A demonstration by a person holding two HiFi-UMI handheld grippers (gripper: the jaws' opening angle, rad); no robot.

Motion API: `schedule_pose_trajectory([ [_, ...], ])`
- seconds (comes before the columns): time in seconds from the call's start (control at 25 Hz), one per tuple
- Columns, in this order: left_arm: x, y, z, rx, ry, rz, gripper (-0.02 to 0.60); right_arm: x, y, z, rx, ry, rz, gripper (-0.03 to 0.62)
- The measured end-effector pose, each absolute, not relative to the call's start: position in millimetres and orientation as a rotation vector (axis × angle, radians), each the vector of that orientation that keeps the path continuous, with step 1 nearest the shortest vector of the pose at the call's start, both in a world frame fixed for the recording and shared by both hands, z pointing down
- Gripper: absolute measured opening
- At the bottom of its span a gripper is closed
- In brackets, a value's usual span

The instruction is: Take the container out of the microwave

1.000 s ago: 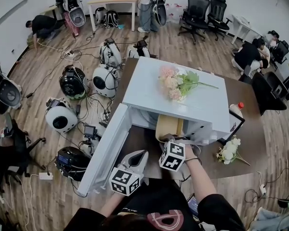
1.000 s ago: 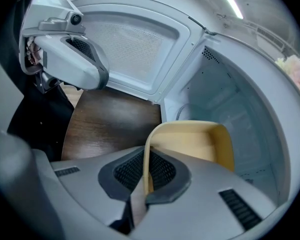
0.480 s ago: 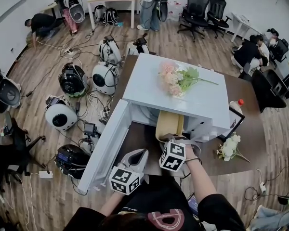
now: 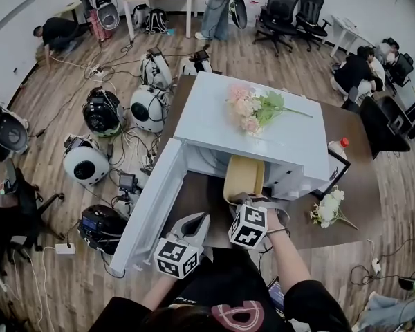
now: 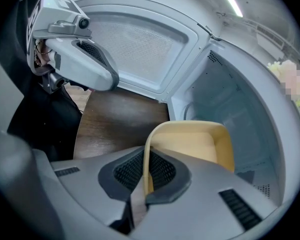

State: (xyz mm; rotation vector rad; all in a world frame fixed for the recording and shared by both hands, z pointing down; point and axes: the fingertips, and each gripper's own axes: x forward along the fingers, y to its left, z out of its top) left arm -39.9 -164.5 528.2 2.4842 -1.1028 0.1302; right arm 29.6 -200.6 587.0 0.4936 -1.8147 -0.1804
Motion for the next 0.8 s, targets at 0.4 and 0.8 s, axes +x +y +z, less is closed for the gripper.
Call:
schedule_pose_trajectory([
  [0.4,-38.4,-156.8,533.3,2.485,-1.095,0.147,0.008,30.3,-181.9,588.2,0.496,-1.821,-0.163,0.015],
  [0.8,-33.9,-146.4,535.1,2.496,-1.071,0.161,0.009,33.2,-159.0,592.9,0.499,-1.82,-0.134,0.015],
])
